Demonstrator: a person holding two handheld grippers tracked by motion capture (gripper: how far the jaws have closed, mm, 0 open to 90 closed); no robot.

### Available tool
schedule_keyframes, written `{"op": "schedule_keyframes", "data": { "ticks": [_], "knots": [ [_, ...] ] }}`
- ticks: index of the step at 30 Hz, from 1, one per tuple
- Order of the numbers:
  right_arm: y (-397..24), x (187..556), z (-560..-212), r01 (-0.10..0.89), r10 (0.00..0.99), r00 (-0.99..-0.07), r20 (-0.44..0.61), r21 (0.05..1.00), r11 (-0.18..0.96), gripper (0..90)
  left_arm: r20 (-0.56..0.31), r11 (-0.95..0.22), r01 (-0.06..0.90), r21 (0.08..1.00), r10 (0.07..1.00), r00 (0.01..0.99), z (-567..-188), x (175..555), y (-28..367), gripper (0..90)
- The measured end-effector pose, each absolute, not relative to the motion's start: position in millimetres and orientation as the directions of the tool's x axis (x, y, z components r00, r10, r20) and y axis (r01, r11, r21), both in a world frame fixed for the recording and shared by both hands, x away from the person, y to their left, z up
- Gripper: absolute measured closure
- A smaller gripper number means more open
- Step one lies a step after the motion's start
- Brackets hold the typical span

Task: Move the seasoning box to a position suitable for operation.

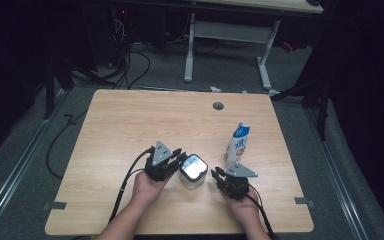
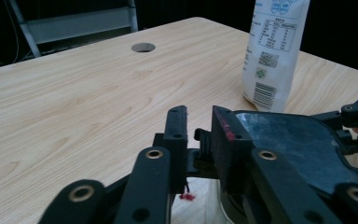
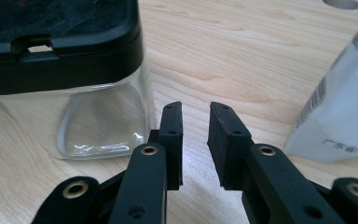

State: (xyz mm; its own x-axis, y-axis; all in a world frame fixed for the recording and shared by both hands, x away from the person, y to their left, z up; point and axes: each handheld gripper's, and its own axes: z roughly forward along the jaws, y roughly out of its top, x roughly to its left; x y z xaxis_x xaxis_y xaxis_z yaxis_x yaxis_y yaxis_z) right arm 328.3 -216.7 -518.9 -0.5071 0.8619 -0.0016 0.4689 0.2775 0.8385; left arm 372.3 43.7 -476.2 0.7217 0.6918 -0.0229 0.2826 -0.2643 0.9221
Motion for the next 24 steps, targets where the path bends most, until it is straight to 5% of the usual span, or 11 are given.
{"op": "schedule_keyframes", "data": {
  "ticks": [6, 16, 24],
  "knots": [
    [-219, 326, -517, 0.464, 0.862, -0.506, 0.002, 0.843, 0.271, 75.7, -0.044, -0.238, 0.280, 0.930, 0.685, 0.727, -476, 376, 43, 89.8],
    [-220, 322, -514, 0.428, 0.858, -0.513, -0.015, 0.862, 0.271, 88.7, -0.029, -0.254, 0.273, 0.928, 0.682, 0.730, -479, 376, 38, 90.0],
    [-218, 318, -510, 0.392, 0.848, -0.530, -0.022, 0.880, 0.268, 90.0, -0.018, -0.268, 0.266, 0.926, 0.674, 0.738, -480, 374, 37, 90.0]
  ]
}}
